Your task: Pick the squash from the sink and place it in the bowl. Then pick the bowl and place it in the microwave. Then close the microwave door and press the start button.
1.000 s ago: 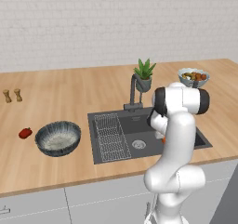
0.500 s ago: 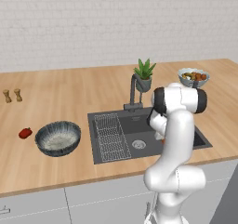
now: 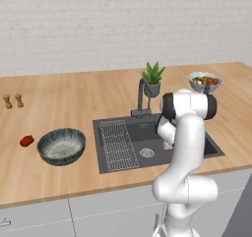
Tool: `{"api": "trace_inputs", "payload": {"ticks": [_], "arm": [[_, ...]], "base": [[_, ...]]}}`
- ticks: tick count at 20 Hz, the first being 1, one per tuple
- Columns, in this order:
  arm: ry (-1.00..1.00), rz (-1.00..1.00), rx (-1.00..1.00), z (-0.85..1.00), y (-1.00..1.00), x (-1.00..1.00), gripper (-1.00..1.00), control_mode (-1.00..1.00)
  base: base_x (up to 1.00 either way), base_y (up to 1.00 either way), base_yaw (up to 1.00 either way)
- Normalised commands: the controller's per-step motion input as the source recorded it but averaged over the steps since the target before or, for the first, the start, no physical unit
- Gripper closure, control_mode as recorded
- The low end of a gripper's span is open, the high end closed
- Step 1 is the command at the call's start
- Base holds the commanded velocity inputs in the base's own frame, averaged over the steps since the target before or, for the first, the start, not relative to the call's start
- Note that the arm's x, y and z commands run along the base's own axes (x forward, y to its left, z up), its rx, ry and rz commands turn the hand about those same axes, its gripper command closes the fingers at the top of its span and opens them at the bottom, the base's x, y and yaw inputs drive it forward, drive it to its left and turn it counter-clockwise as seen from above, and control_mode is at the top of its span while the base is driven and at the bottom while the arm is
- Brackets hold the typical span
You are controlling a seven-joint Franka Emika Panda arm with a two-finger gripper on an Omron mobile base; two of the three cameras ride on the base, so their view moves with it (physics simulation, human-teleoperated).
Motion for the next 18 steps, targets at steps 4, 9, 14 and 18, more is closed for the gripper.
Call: {"api": "trace_inputs", "payload": {"ticks": [4, 9, 14, 18], "arm": [[0.0, 0.0, 0.0, -0.17, -0.01, 0.31, -1.0, -1.0], [0.0, 0.0, 0.0, -0.2, 0.0, 0.25, 1.0, -1.0], [0.06, 0.0, 0.0, -0.2, 0.0, -0.11, 1.0, -1.0], [-0.04, 0.0, 0.0, 0.05, 0.0, -0.61, 1.0, -1.0]], "base": [[0.0, 0.0, 0.0], [0.0, 0.0, 0.0], [0.0, 0.0, 0.0], [0.0, 0.0, 0.0]]}}
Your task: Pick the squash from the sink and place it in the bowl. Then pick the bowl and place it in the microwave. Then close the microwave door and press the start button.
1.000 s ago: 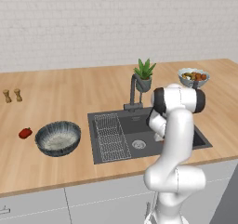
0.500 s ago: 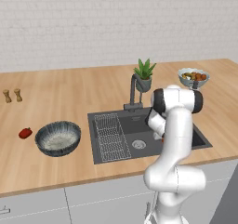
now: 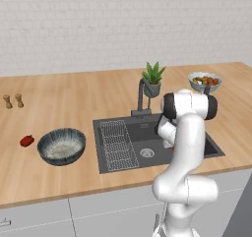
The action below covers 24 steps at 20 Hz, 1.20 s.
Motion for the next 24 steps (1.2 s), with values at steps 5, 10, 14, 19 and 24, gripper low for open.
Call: {"api": "trace_inputs", "payload": {"ticks": [5, 10, 14, 19, 24], "arm": [[-0.18, 0.0, 0.0, 0.58, 0.0, -0.65, 1.0, -1.0], [-0.19, 0.0, 0.0, 0.89, 0.0, -0.6, 1.0, -1.0], [-0.1, 0.0, 0.0, 1.0, 0.0, -0.66, 1.0, -1.0], [-0.07, 0.0, 0.0, 1.0, 0.0, -0.78, 1.0, -1.0], [-0.02, 0.0, 0.0, 1.0, 0.0, -0.33, 1.0, -1.0]], "base": [[0.0, 0.0, 0.0], [0.0, 0.0, 0.0], [0.0, 0.0, 0.0], [0.0, 0.0, 0.0], [0.0, 0.0, 0.0]]}}
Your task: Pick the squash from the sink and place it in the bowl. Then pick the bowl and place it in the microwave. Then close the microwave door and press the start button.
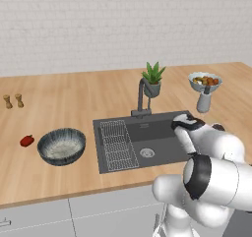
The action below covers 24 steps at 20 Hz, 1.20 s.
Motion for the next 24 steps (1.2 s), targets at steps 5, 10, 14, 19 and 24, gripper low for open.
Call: {"api": "trace_inputs", "payload": {"ticks": [5, 10, 14, 19, 24], "arm": [[0.01, 0.0, 0.0, 1.0, 0.0, 0.0, 1.0, -1.0], [0.22, 0.0, 0.0, 1.0, 0.0, -0.15, 1.0, -1.0], [0.33, 0.0, 0.02, 1.0, 0.0, -0.51, 1.0, -1.0], [0.09, 0.0, 0.07, 0.82, 0.07, -0.94, 1.0, -1.0], [-0.11, 0.0, 0.14, 0.09, 0.53, -0.88, 1.0, -1.0]], "base": [[0.0, 0.0, 0.0], [0.0, 0.0, 0.0], [0.0, 0.0, 0.0], [0.0, 0.0, 0.0], [0.0, 0.0, 0.0]]}}
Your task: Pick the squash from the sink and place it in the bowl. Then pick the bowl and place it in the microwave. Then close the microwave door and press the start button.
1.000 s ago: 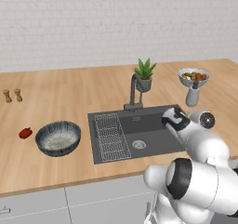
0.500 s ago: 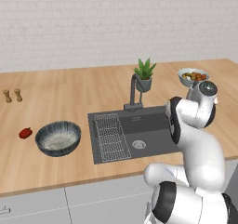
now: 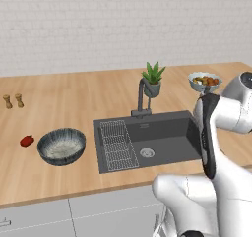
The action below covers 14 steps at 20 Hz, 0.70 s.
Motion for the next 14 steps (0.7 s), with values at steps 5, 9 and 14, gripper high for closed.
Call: {"api": "trace_inputs", "payload": {"ticks": [5, 9, 14], "arm": [[-0.04, 0.0, 0.16, 0.25, 0.91, -0.53, 1.0, -1.0], [0.0, 0.0, 0.09, 0.42, 1.0, -0.31, 1.0, -1.0], [0.06, 0.05, 0.13, 0.66, 0.99, -0.28, 1.0, -1.0]], "base": [[0.0, 0.0, 0.0], [0.0, 0.0, 0.0], [0.0, 0.0, 0.0]]}}
